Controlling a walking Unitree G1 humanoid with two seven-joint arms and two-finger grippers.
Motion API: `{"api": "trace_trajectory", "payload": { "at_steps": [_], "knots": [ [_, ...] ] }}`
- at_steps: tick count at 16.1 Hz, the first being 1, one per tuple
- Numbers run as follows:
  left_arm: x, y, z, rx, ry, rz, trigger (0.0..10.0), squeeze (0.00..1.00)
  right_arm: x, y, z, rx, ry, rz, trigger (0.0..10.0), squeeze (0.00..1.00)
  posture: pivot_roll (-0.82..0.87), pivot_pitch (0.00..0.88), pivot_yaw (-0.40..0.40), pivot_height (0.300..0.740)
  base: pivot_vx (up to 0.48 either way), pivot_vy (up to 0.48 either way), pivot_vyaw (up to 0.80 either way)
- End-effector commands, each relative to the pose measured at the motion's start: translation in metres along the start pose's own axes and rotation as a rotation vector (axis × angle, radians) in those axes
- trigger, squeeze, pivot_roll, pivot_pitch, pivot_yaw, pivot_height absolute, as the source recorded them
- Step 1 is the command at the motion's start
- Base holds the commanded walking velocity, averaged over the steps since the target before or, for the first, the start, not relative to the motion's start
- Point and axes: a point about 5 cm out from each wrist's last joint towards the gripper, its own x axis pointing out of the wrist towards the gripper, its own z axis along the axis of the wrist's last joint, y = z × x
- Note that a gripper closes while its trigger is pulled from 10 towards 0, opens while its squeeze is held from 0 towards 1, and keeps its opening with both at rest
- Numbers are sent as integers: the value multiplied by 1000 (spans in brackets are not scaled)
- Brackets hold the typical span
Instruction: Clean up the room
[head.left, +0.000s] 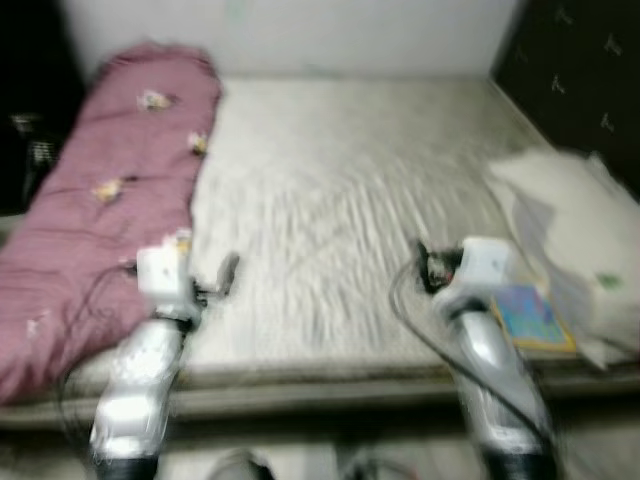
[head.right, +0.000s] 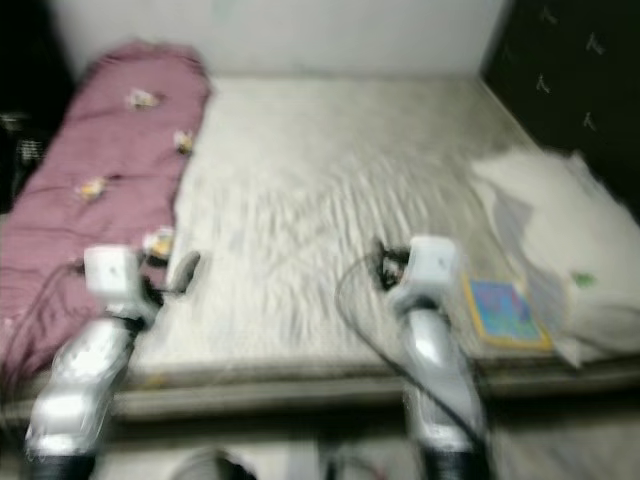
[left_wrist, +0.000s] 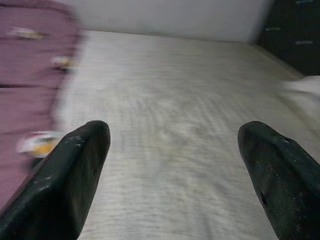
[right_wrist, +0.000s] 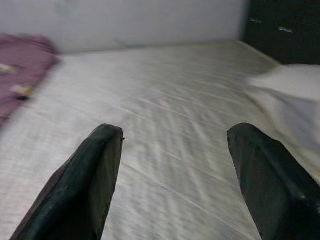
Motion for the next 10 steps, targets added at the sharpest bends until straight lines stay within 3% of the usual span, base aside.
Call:
{"api": "trace_trajectory", "payload": {
  "at_steps": [1, 10],
  "knots": [
    [0, 8, 5, 22, -8, 17, 10000, 0, 2, 7, 5, 11, -17, 20, 10000, 0, -26, 0, -11, 740, 0, 465, 0],
    [1, 9, 5, 25, -7, 18, 10000, 0, 3, 10, 4, 4, -18, 41, 10000, 0, -24, 0, -11, 740, 0, 465, 0]
  ]
}}
